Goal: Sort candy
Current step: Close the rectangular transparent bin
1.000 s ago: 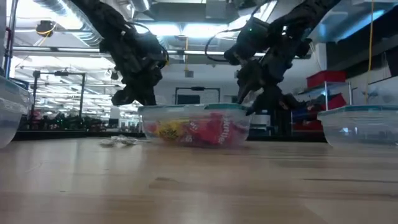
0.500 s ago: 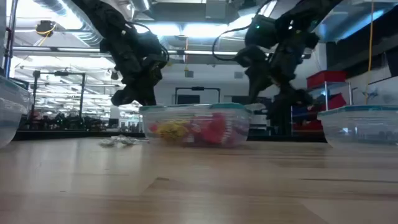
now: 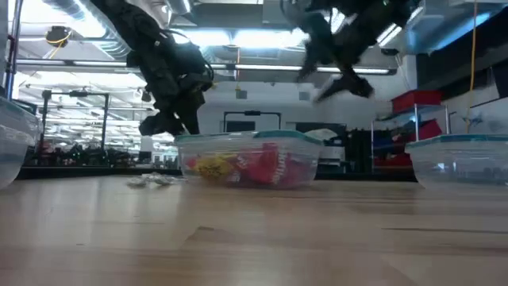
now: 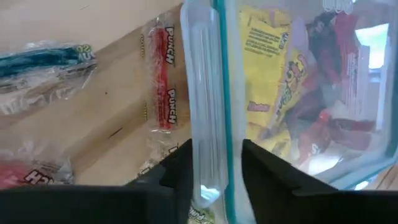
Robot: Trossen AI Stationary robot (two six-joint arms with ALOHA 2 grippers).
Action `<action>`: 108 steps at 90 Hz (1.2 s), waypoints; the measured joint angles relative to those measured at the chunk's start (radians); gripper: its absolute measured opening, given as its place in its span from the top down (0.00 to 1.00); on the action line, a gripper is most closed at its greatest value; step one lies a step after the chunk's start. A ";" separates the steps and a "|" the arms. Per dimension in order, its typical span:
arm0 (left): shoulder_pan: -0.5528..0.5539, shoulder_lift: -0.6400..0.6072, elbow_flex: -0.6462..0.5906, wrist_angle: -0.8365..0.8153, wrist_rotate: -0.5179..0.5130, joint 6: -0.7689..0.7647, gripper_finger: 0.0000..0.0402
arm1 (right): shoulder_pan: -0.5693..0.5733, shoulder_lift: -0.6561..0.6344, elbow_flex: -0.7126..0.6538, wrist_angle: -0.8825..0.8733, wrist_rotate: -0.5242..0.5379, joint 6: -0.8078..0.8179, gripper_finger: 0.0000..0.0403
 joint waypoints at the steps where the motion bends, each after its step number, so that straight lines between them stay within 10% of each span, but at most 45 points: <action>1: 0.002 -0.001 0.000 -0.002 0.001 0.000 0.69 | 0.001 0.002 0.004 0.014 0.001 -0.003 0.41; 26: 0.084 -0.121 0.040 -0.072 0.021 0.054 0.58 | -0.005 0.125 0.016 0.211 -0.075 -0.078 0.50; 57: -0.034 -0.174 0.054 0.084 0.117 0.005 0.60 | -0.003 0.334 0.016 0.168 -0.040 -0.097 0.97; 108: -0.230 -0.028 0.027 0.249 -0.118 -0.045 0.60 | -0.133 0.192 0.090 -0.079 0.080 -0.145 1.00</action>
